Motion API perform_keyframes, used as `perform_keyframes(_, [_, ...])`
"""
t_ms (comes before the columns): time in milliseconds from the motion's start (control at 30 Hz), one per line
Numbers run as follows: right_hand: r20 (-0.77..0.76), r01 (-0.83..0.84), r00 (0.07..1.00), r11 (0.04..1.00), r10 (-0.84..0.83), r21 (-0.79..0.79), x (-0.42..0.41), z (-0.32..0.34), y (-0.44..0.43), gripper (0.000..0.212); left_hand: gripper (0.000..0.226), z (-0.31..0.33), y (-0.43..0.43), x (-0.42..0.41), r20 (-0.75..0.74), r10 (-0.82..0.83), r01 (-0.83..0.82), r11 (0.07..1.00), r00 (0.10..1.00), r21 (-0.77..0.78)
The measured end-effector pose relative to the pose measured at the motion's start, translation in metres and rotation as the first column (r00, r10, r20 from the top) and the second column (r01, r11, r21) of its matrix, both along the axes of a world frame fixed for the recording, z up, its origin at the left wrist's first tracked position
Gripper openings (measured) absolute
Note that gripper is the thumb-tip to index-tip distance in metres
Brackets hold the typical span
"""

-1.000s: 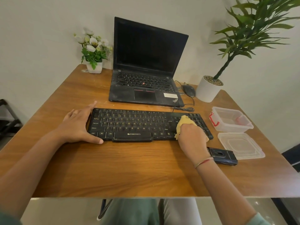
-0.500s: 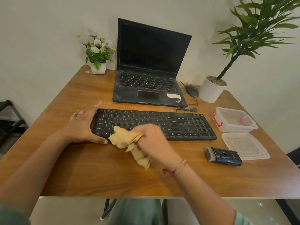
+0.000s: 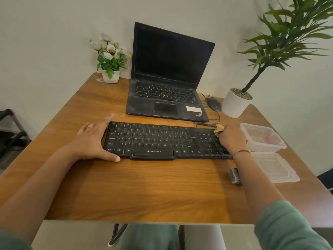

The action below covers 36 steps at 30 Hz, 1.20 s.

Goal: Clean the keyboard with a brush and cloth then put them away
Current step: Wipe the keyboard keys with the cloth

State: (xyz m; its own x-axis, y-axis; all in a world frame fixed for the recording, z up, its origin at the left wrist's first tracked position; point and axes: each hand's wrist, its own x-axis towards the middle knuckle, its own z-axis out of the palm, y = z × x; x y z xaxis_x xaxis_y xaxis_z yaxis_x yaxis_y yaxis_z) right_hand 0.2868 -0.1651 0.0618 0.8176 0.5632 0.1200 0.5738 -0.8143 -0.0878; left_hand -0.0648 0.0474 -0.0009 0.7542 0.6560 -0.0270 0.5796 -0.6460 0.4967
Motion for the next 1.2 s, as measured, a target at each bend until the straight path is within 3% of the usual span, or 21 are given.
perform_keyframes(167, [-0.008,-0.017,1.000,1.000,0.016,-0.022,-0.018,-0.001,0.016,0.020,0.145,-0.001,0.002,-0.001,-0.003,-0.002,0.002,1.000,1.000,0.006])
perform_keyframes(267, [0.036,-0.167,0.985,0.986,0.168,-0.030,-0.040,-0.002,0.033,0.025,0.144,-0.002,0.005,0.000,-0.002,-0.013,0.013,1.000,1.000,-0.001])
perform_keyframes(400, [-0.013,-0.328,0.945,0.944,0.328,0.040,-0.084,-0.008,0.067,0.022,0.143,-0.003,0.005,0.000,0.004,-0.023,0.023,1.000,1.000,-0.007])
perform_keyframes(700, [-0.133,-0.487,0.833,0.826,0.536,0.283,-0.177,-0.014,0.097,0.024,0.143,-0.001,0.003,0.001,0.017,-0.023,0.023,1.000,1.000,0.000])
perform_keyframes(800, [-0.231,-0.518,0.741,0.756,0.631,0.401,-0.195,-0.018,0.091,0.039,0.144,-0.002,0.003,0.001,0.024,-0.015,0.015,1.000,1.000,0.017])
perform_keyframes(867, [-0.407,-0.470,0.606,0.721,0.683,0.510,-0.193,-0.017,0.085,0.038,0.148,-0.001,0.003,0.000,0.025,-0.015,0.014,1.000,1.000,0.017])
perform_keyframes(933, [-0.607,-0.244,0.423,0.730,0.673,0.639,-0.179,-0.005,0.074,0.034,0.151,0.000,0.002,0.000,0.023,-0.020,0.020,1.000,1.000,0.006])
perform_keyframes(967, [-0.654,-0.108,0.389,0.737,0.649,0.668,-0.167,0.004,0.067,0.036,0.152,-0.001,0.002,-0.001,0.027,-0.023,0.023,1.000,0.999,0.004])
perform_keyframes(1033, [-0.646,0.093,0.484,0.700,0.590,0.708,-0.134,0.021,0.044,0.038,0.150,-0.001,0.003,-0.001,0.033,-0.024,0.024,1.000,0.999,0.009])
perform_keyframes(1067, [-0.587,0.108,0.619,0.684,0.521,0.722,-0.113,0.028,0.030,0.038,0.149,-0.002,0.003,-0.001,0.032,-0.023,0.023,1.000,0.999,0.012])
perform_keyframes(1133, [-0.329,0.019,0.904,0.743,0.274,0.669,-0.072,0.033,0.000,0.040,0.147,-0.004,0.003,0.000,0.032,-0.024,0.023,1.000,0.999,0.017])
perform_keyframes(1200, [-0.070,-0.023,0.995,0.866,0.067,0.499,-0.044,0.030,-0.023,0.042,0.145,-0.005,0.004,0.000,0.029,-0.026,0.025,0.999,0.999,0.026])
